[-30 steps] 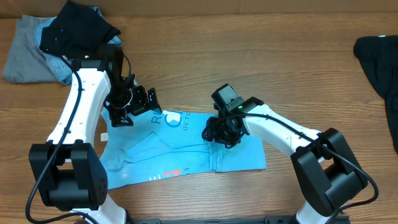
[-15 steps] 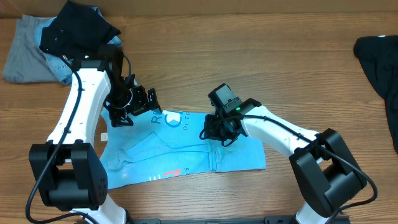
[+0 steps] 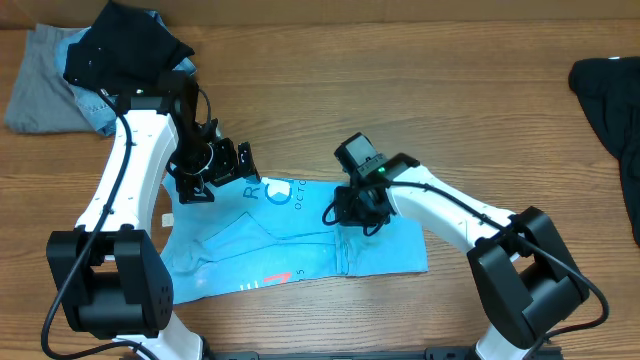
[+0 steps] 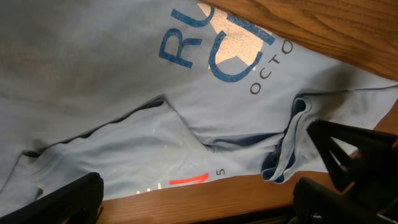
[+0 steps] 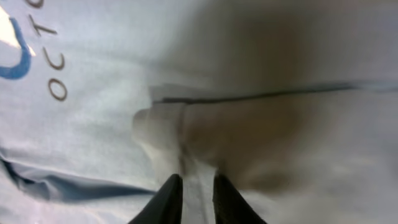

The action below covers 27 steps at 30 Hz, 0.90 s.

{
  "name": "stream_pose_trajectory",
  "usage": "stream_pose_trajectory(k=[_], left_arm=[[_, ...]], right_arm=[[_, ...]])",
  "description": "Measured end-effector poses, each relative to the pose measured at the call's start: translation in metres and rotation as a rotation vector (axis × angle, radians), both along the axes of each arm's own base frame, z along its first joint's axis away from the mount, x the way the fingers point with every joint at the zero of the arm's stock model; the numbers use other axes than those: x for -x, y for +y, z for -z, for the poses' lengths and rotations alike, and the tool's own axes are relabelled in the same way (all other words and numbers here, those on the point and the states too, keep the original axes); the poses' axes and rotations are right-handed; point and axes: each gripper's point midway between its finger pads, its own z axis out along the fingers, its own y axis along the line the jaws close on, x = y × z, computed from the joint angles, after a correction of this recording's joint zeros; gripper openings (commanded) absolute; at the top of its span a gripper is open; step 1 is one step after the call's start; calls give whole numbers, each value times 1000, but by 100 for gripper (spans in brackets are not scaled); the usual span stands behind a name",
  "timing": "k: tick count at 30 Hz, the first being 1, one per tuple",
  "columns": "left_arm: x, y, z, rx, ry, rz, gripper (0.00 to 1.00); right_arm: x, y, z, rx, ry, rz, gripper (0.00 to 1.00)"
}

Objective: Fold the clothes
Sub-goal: 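Fold the right end leftward toward the left gripper with the right gripper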

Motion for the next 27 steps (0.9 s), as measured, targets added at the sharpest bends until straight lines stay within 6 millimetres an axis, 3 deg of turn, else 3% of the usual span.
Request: stream_pose_trajectory(k=[1,3,4,9,14,20,27], left_arm=[[0,0,0,1,-1,2,100],[0,0,0,-1,-2,3,100],[0,0,0,-2,-3,3,100],[-1,0,0,-3,-4,3,100],[-1,0,0,-2,-4,3,100],[0,1,0,-3,-1,3,100],[0,1,0,-6,-1,3,100]], right_arm=[[-3,-1,-6,19,-11,-4,49],[-12,0,-16,39,-47,-23,66],[-17,3,-21,41,-71,-35,70],[-13,15,-24,81,-120,-105,70],[-9,26,-10,114,-134,-134,68],[-8,19,17,187,-100,-107,41],[-13,13,19,220,-117,-67,8]])
